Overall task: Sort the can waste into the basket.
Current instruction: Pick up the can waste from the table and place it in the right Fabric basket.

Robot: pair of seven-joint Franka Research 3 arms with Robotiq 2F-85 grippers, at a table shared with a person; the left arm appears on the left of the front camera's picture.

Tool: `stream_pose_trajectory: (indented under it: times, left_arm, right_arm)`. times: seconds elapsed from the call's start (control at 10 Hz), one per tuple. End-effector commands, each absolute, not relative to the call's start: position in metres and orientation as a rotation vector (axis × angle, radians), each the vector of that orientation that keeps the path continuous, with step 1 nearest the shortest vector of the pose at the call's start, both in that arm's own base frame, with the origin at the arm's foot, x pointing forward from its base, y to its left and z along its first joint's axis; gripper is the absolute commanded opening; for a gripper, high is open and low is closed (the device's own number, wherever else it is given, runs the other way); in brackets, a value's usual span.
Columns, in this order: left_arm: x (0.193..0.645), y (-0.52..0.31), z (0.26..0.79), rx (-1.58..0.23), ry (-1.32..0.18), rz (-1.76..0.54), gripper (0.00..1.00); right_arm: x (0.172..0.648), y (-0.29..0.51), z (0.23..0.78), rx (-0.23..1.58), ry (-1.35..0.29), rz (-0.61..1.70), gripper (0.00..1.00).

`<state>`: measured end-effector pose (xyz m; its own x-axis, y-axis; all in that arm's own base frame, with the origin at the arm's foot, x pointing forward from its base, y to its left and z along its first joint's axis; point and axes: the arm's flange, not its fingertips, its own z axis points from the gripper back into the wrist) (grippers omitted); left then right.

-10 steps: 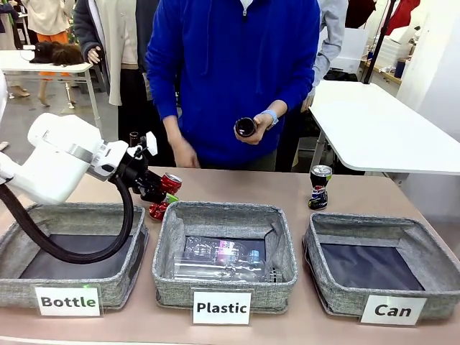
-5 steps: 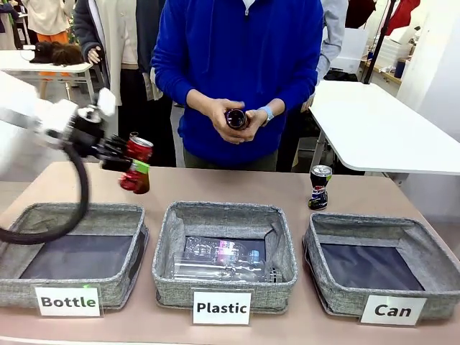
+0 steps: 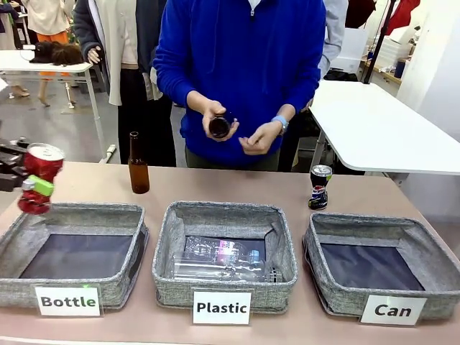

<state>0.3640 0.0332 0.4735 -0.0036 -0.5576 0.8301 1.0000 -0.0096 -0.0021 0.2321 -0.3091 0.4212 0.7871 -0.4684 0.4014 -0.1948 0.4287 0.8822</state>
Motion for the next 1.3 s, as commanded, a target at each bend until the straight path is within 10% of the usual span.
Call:
stream_pose_trajectory:
  times: [0.0, 0.2, 0.3, 1.2]
  left_arm:
    - [0.383, 0.028, 0.461, -0.710, -0.792, -1.357, 0.00]
    - [0.364, 0.033, 0.473, -0.769, -0.759, -1.440, 0.00]
    - [0.368, 0.039, 0.470, -0.745, -0.764, -1.418, 0.28]
    - [0.277, 0.346, 0.517, -0.574, -0.973, -1.368, 0.28]
  right_arm:
    - [0.234, -0.311, 0.422, 1.142, -0.710, -0.165, 1.00]
    - [0.234, -0.311, 0.422, 1.142, -0.710, -0.165, 1.00]
    - [0.234, -0.311, 0.422, 1.142, -0.710, -0.165, 1.00]
    - [0.234, -0.311, 0.422, 1.142, -0.710, -0.165, 1.00]
